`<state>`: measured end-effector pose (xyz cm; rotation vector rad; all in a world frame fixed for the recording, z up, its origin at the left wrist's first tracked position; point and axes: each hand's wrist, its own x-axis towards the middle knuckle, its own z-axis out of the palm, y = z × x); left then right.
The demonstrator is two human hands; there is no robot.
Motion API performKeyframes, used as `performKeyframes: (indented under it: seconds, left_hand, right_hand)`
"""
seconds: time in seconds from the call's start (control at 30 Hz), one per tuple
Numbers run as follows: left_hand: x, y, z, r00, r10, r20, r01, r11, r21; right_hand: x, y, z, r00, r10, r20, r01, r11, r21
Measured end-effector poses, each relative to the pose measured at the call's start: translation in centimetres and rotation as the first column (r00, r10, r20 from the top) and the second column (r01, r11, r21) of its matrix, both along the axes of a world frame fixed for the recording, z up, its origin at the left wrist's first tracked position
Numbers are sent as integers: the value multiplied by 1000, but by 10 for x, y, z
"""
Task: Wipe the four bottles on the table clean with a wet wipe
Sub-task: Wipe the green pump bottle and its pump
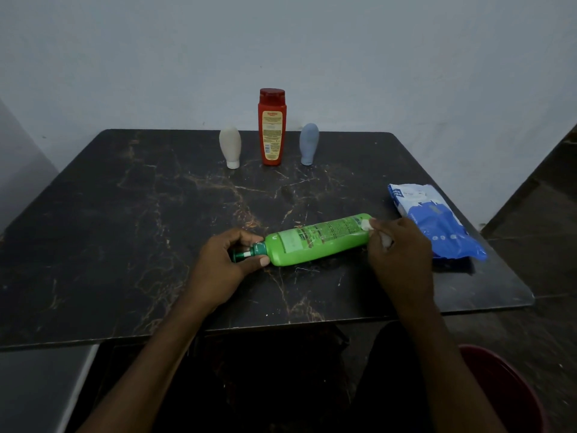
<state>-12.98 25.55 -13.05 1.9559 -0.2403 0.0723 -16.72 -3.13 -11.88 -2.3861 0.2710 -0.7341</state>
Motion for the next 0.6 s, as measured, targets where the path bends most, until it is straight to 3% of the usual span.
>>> performKeyframes:
  seconds: [0.37,0.53,0.6]
  left_hand:
    - [-1,1,0,1000,-9,2,9,1000,-10]
    - [-1,-1,0,1000,1,7,-1,1000,1]
    - [-2,-2,1,1000,3,6,-3,1000,-8]
  right_hand:
    - [-3,12,-7,996,-88,9,85,980,181]
    - [-18,83,-3,995,64,-72,-49,980,191]
    - [-26,117,-4,988,152,-25,-148,982,119]
